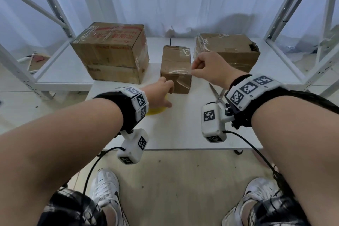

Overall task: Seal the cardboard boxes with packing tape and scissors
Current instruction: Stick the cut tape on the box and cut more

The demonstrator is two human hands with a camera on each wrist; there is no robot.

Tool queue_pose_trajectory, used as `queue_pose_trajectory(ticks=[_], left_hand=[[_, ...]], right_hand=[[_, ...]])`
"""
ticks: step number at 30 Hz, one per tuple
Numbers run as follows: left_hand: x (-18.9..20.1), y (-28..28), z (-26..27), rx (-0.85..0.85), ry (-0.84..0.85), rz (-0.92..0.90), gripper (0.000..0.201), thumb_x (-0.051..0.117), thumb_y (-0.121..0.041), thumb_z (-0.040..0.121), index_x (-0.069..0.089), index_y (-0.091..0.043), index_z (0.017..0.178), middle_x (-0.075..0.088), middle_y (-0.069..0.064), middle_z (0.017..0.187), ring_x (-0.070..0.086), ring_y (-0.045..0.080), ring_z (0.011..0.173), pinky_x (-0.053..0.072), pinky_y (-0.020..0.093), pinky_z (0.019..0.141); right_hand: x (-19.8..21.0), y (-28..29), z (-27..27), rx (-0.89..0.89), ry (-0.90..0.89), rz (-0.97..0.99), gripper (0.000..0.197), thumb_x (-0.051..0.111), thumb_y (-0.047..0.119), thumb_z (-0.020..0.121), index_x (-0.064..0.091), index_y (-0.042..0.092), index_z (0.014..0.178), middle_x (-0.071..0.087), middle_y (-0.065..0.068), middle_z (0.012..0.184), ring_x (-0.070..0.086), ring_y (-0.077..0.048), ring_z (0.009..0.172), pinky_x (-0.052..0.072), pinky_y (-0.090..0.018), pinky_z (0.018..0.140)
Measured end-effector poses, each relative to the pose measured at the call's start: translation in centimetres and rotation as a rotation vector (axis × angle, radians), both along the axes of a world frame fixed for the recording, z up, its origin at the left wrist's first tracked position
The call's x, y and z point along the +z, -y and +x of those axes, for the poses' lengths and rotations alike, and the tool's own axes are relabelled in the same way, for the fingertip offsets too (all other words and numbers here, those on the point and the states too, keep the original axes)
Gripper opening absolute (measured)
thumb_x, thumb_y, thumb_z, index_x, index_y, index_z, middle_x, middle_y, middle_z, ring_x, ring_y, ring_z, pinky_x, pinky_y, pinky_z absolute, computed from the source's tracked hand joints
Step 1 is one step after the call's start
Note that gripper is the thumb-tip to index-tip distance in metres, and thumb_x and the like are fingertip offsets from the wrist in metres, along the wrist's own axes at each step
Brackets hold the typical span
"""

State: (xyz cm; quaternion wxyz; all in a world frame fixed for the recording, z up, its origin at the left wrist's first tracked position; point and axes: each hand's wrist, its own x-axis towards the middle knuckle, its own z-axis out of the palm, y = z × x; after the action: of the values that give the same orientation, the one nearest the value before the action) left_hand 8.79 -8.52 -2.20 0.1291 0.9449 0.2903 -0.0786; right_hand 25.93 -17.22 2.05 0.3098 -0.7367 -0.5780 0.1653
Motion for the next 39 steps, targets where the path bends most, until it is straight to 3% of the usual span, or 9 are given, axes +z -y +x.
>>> queue_pose_trajectory(ticks=[4, 8, 10, 14, 17, 20, 23, 27, 39], left_hand=[[1.0, -0.8, 0.8, 0.022, 0.014, -0.21, 0.03, 0.066, -0.029, 0.089, 0.056, -0.011, 0.112, 0.061, 0.005, 0.109, 0.061, 0.018, 0.081, 0.051, 0.027, 0.071], [3.2, -2.8, 1.8, 0.231, 0.462, -0.066, 0.022, 0.051, -0.026, 0.098, 0.062, -0.008, 0.104, 0.066, 0.007, 0.093, 0.062, 0.019, 0.077, 0.049, 0.027, 0.067], [3.7, -3.7, 2.3, 0.3, 0.609, -0.117, 0.029, 0.046, -0.032, 0.1, 0.061, -0.008, 0.106, 0.067, 0.008, 0.095, 0.063, 0.023, 0.084, 0.051, 0.034, 0.075], [3.2, -4.4, 3.1, 0.213, 0.572, -0.383, 0.037, 0.056, -0.047, 0.091, 0.062, -0.013, 0.107, 0.067, 0.004, 0.102, 0.062, 0.016, 0.093, 0.05, 0.028, 0.083], [2.2, -5.0, 3.6, 0.234, 0.568, -0.477, 0.029, 0.069, -0.036, 0.086, 0.066, -0.013, 0.103, 0.068, 0.001, 0.098, 0.062, 0.014, 0.093, 0.051, 0.025, 0.084], [1.5, -5.2, 4.0, 0.3, 0.602, -0.585, 0.005, 0.068, -0.017, 0.087, 0.067, -0.013, 0.089, 0.069, 0.0, 0.083, 0.061, 0.014, 0.076, 0.051, 0.021, 0.069], [1.3, -5.0, 4.1, 0.395, 0.613, -0.692, 0.003, 0.066, -0.012, 0.089, 0.066, -0.009, 0.088, 0.069, -0.001, 0.075, 0.058, 0.007, 0.059, 0.049, 0.016, 0.054], [0.9, -4.1, 4.4, 0.454, 0.638, -0.852, 0.005, 0.065, -0.009, 0.09, 0.062, -0.006, 0.086, 0.07, 0.005, 0.074, 0.061, 0.006, 0.053, 0.049, 0.014, 0.048], [0.8, -3.7, 4.0, 0.577, 0.667, -0.889, 0.012, 0.06, -0.008, 0.093, 0.063, 0.001, 0.1, 0.067, 0.01, 0.079, 0.06, 0.01, 0.054, 0.051, 0.016, 0.047]], right_hand=[[0.3, -0.9, 0.2, -0.017, -0.07, 0.055, 0.004, 0.062, 0.008, 0.09, 0.058, 0.009, 0.092, 0.054, 0.003, 0.076, 0.049, -0.008, 0.067, 0.045, -0.016, 0.066], [0.4, -1.8, 0.7, -0.024, -0.074, 0.048, 0.004, 0.061, 0.01, 0.091, 0.057, 0.011, 0.094, 0.052, 0.004, 0.074, 0.046, -0.004, 0.063, 0.039, -0.009, 0.058], [0.1, -2.3, 1.0, -0.024, -0.097, 0.039, 0.005, 0.061, 0.009, 0.091, 0.058, 0.012, 0.093, 0.051, 0.005, 0.074, 0.046, -0.003, 0.064, 0.04, -0.007, 0.056], [-0.7, -3.6, 1.4, -0.013, -0.134, 0.024, 0.006, 0.063, 0.013, 0.091, 0.058, 0.013, 0.093, 0.053, 0.005, 0.077, 0.048, -0.005, 0.067, 0.04, -0.015, 0.06], [-1.0, -4.7, 1.6, -0.007, -0.171, 0.024, 0.008, 0.065, 0.016, 0.09, 0.059, 0.012, 0.094, 0.058, 0.003, 0.083, 0.052, -0.007, 0.072, 0.042, -0.016, 0.064], [-1.0, -5.4, 1.7, -0.005, -0.261, 0.03, 0.008, 0.064, 0.012, 0.09, 0.059, 0.009, 0.096, 0.063, -0.003, 0.083, 0.058, -0.01, 0.071, 0.051, -0.019, 0.066], [-1.5, -5.7, 1.7, -0.02, -0.373, 0.05, 0.009, 0.063, 0.006, 0.09, 0.058, 0.003, 0.097, 0.064, -0.007, 0.075, 0.058, -0.011, 0.061, 0.049, -0.014, 0.055], [-2.8, -6.6, 1.6, -0.049, -0.18, 0.077, 0.004, 0.064, 0.006, 0.089, 0.06, 0.008, 0.09, 0.061, -0.003, 0.075, 0.057, -0.012, 0.067, 0.051, -0.024, 0.069], [-4.1, -7.4, 2.3, -0.071, 0.006, 0.087, 0.005, 0.063, 0.006, 0.089, 0.06, 0.01, 0.088, 0.053, 0.007, 0.075, 0.049, -0.003, 0.068, 0.041, -0.015, 0.069]])
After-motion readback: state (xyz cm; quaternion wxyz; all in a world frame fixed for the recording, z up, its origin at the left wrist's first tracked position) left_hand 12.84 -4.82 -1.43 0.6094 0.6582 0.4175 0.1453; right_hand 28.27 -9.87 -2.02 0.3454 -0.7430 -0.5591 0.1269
